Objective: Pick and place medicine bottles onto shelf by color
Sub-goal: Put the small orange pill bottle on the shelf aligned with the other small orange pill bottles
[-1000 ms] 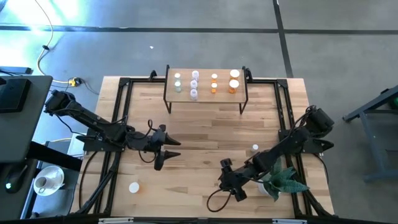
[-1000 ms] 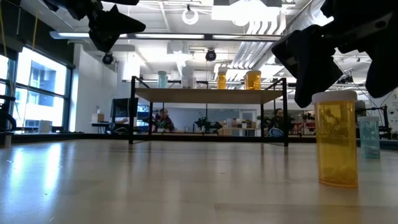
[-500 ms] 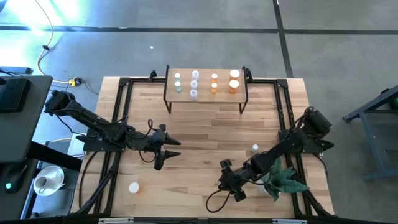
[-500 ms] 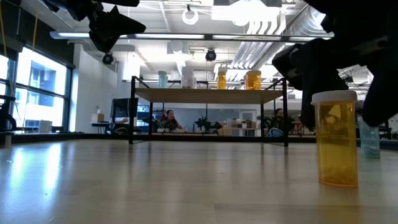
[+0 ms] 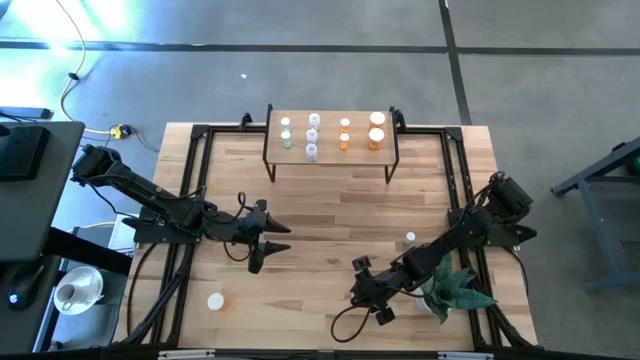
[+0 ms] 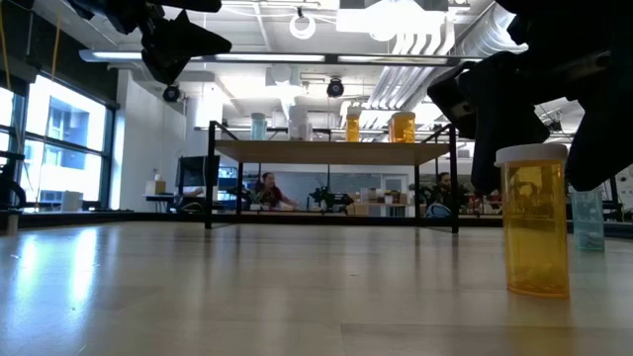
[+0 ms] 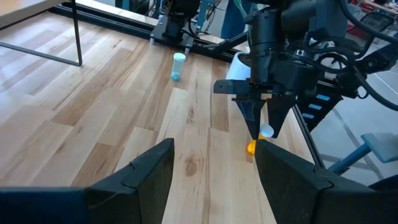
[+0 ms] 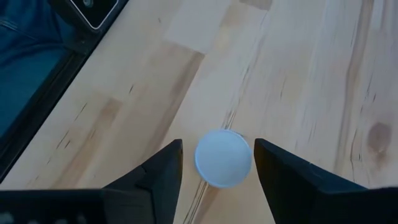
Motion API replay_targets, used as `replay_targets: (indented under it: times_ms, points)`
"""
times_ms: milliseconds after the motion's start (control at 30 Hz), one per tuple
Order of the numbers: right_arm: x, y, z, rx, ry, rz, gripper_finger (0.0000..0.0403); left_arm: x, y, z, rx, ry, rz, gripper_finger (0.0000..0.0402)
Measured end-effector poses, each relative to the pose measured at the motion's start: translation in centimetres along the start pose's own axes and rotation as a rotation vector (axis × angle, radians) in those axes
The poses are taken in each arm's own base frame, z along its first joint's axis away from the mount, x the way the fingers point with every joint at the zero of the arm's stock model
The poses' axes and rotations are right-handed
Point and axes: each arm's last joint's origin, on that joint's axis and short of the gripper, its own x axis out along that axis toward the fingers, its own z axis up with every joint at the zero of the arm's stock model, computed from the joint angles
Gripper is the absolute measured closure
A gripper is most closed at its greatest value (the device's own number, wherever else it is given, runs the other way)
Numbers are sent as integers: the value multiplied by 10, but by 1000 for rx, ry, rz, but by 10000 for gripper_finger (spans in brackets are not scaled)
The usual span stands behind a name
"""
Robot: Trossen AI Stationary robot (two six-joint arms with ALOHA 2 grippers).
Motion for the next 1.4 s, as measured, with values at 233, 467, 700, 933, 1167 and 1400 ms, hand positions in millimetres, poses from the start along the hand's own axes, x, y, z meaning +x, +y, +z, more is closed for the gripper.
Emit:
replay_targets:
  times_ms: [233,467,700,933,1167,1400]
  points:
    - [0,0,0,1,0,-1,219,0,0,0,1,2,1,188]
    - [0,0,0,0,0,0,256,0,0,0,1,2,1,188]
    - [0,0,0,-1,0,1,283,0,0,0,1,2,1,188]
    - [-13,-2,8,-31,-44,-3,285,0,0,0,1,2,1,188]
    - [-53,-26,29,-52,-165,-69,286,0,0,0,1,2,1,188]
    - [-112,-74,43,-38,-292,-342,286,0,0,0,2,4,2,188]
